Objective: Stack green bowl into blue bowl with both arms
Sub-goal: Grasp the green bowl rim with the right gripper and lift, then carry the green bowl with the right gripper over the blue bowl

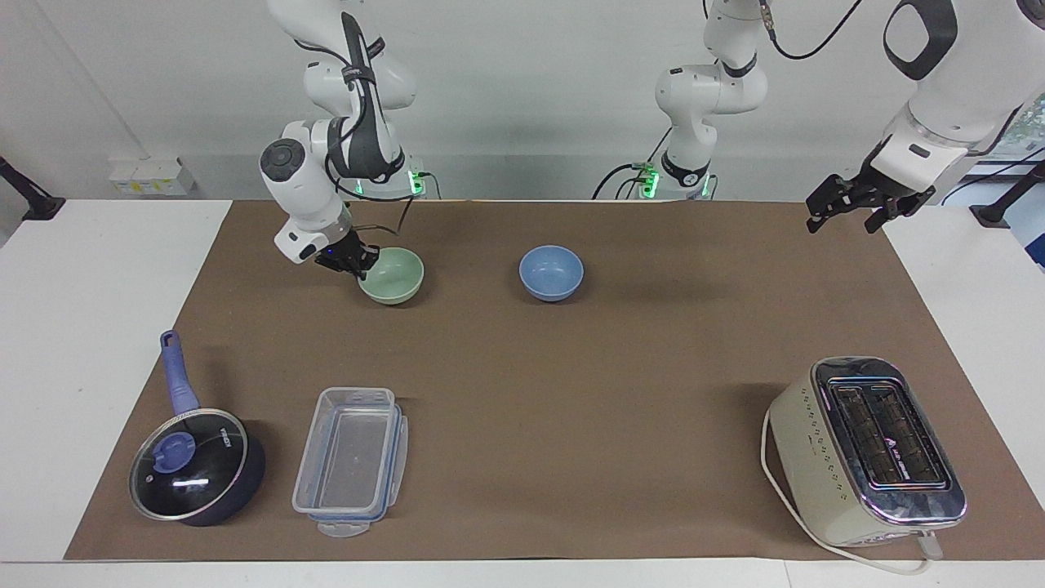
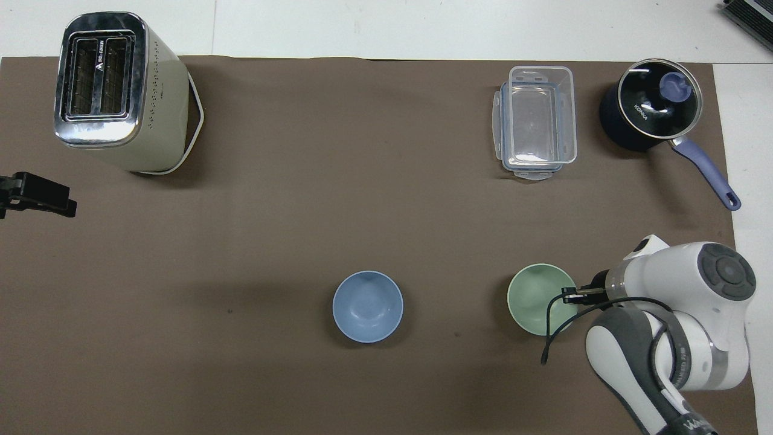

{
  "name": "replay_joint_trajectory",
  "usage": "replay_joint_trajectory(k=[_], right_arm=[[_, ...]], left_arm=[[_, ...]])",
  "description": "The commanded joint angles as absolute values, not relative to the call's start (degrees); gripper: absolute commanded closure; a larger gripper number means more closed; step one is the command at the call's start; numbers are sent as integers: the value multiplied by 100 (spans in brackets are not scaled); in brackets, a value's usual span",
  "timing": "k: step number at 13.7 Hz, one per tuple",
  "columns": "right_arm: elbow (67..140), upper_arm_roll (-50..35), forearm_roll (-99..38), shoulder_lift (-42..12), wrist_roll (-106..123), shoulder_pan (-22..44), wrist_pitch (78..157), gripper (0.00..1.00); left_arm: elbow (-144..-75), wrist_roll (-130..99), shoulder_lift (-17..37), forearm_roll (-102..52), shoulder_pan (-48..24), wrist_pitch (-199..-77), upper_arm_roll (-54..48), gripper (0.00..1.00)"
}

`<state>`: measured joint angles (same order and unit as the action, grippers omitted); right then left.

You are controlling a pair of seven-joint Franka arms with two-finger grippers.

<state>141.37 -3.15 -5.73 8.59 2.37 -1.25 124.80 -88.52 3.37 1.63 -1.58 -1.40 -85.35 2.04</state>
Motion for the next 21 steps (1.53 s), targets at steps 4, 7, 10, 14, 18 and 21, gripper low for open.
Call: replay_joint_trajectory(k=[4, 7, 10, 14, 18, 21], right_arm=[[13483, -448, -1221, 1089, 291, 271, 11461, 100], [13281, -518, -1239, 1090, -122, 701, 11496, 100], [13175, -519, -1362, 1063, -928, 1377, 11654, 100], [13087, -527, -1380, 932, -1713, 2029, 12137, 100], [12771, -536, -1380, 485, -2397, 2582, 12339, 100], [12490, -536, -1380, 159, -2741, 2794, 12463, 100]], left_arm=[[-8736, 264, 193, -88, -167, -8385, 229, 0], [-8736, 264, 193, -88, -176, -8385, 229, 0], [-8736, 264, 193, -88, -167, -8385, 229, 0], [-8736, 264, 193, -88, -167, -8385, 229, 0], [-8736, 264, 193, -88, -167, -8385, 229, 0], [-8736, 264, 193, -88, -167, -8385, 229, 0]])
